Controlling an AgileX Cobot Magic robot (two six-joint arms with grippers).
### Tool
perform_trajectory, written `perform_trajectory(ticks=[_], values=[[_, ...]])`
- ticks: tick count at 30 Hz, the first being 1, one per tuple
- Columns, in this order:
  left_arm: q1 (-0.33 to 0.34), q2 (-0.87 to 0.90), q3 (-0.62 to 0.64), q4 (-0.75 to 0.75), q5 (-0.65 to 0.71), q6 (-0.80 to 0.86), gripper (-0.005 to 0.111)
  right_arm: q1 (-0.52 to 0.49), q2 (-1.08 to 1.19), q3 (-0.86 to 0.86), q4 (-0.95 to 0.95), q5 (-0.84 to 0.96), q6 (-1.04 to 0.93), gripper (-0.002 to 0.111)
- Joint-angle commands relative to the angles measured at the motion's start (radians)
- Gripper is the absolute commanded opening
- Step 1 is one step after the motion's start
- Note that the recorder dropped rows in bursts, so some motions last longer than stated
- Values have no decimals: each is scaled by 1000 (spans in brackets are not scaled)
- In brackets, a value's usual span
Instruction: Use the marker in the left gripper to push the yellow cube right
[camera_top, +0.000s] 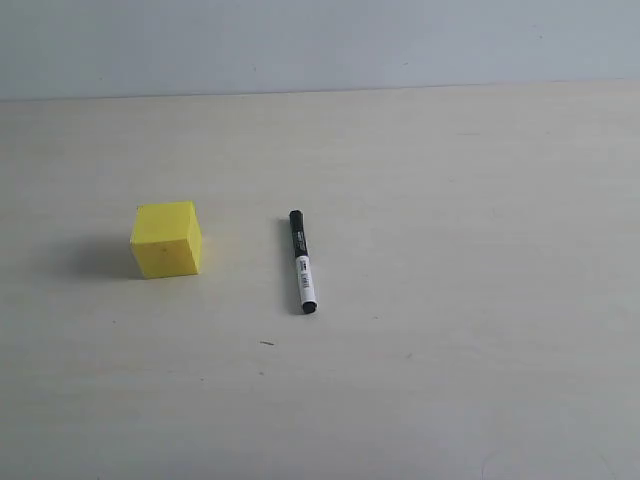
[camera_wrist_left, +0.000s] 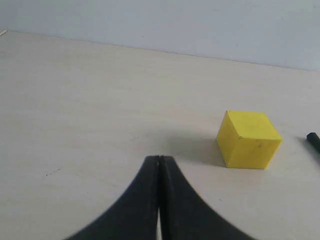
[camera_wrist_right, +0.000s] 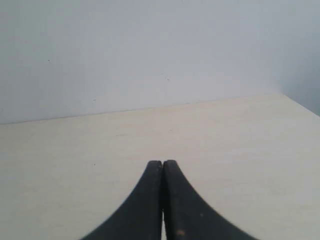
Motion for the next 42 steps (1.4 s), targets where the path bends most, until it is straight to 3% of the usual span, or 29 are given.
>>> perform_trajectory(ticks=[1, 14, 18, 22, 24, 27, 29, 34, 37, 42], values=[[3, -6, 0, 4, -9, 0, 0, -8, -6, 4, 0, -5, 0, 0], [3, -6, 0, 8, -12, 11, 0, -8, -6, 4, 0, -5, 0, 0], [3, -6, 0, 84, -33, 86, 0, -8, -6, 4, 0, -5, 0, 0], [3, -6, 0, 62, -198, 59, 0, -8, -6, 4, 0, -5, 0, 0], [3, -6, 0, -13, -257, -85, 0, -8, -6, 4, 0, -5, 0, 0], [3, -6, 0, -29, -326, -145, 0, -8, -6, 4, 0, -5, 0, 0], [3, -6, 0, -30, -415, -299, 0, -8, -6, 4, 0, -5, 0, 0], [3, -6, 0, -27, -562, -364, 0, -8, -6, 4, 0, -5, 0, 0], [3, -6, 0, -27, -597, -507, 0, -8, -6, 4, 0, -5, 0, 0], [3, 11, -34, -27, -876, -583, 0, -8, -6, 4, 0, -5, 0, 0]])
